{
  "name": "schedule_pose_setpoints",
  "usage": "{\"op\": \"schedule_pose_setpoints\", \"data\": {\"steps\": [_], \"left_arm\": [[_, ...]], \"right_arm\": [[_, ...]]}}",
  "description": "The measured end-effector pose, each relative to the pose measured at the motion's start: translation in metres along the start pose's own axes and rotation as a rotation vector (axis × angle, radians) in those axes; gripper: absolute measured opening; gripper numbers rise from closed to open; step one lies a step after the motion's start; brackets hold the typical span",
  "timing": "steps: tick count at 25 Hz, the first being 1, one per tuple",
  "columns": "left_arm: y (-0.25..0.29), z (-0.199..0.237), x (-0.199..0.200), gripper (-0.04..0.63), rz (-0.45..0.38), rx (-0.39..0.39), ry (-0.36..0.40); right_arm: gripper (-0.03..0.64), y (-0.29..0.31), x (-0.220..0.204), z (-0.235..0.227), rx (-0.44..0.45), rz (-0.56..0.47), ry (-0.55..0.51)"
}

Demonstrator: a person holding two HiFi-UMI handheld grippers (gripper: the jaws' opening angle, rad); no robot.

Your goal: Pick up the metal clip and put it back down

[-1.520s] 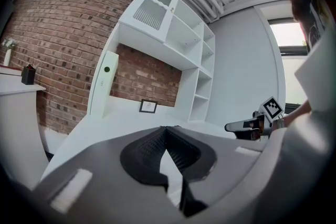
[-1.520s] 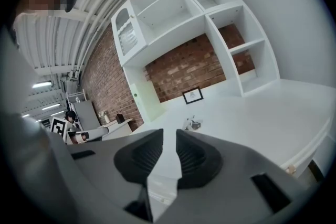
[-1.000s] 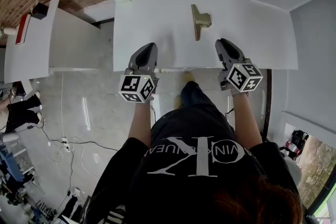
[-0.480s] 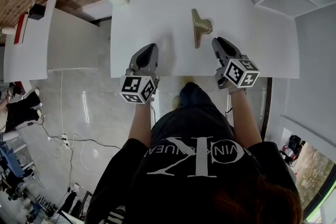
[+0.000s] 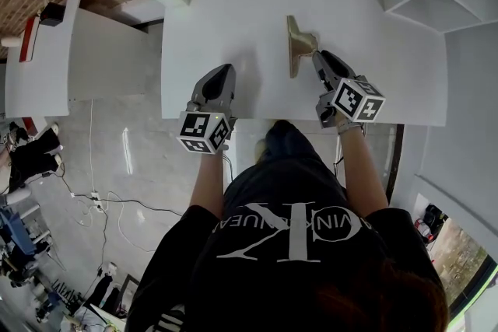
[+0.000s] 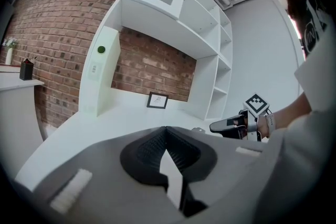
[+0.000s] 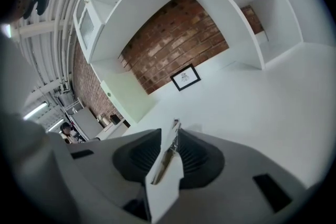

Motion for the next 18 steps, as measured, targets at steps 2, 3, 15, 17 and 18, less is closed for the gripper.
{"op": "schedule_pose_setpoints", "data": {"steps": [2, 3, 15, 17, 18], "left_arm": [[0.005, 0.001, 0.0, 0.009, 0.005, 0.004, -0.002], [0.007, 0.001, 0.0, 0.009, 0.007, 0.006, -0.003], [0.026, 0.008, 0.001, 0.009, 0.024, 0.023, -0.023], [0.027, 0.007, -0.001, 0.009, 0.029, 0.025, -0.026], [0.028, 0.007, -0.002, 0.009, 0.032, 0.026, -0.027]], "right_arm": [[0.063, 0.006, 0.001, -0.005, 0.004, -0.001, 0.029], [0.064, 0.009, 0.001, -0.007, 0.007, 0.0, 0.044], [0.066, 0.039, -0.005, -0.027, 0.041, 0.031, 0.205], [0.066, 0.043, -0.005, -0.028, 0.052, 0.031, 0.229], [0.066, 0.044, -0.006, -0.028, 0.057, 0.032, 0.241]]}}
Point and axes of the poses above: the fingertips, and each gripper's own axes: y forward along the fingers, z to its left, x out of its top, the point moved 3 cm from there along -y, backward along the fingers, and after that the axes turned 15 degrees about x, right-handed, at the moved point
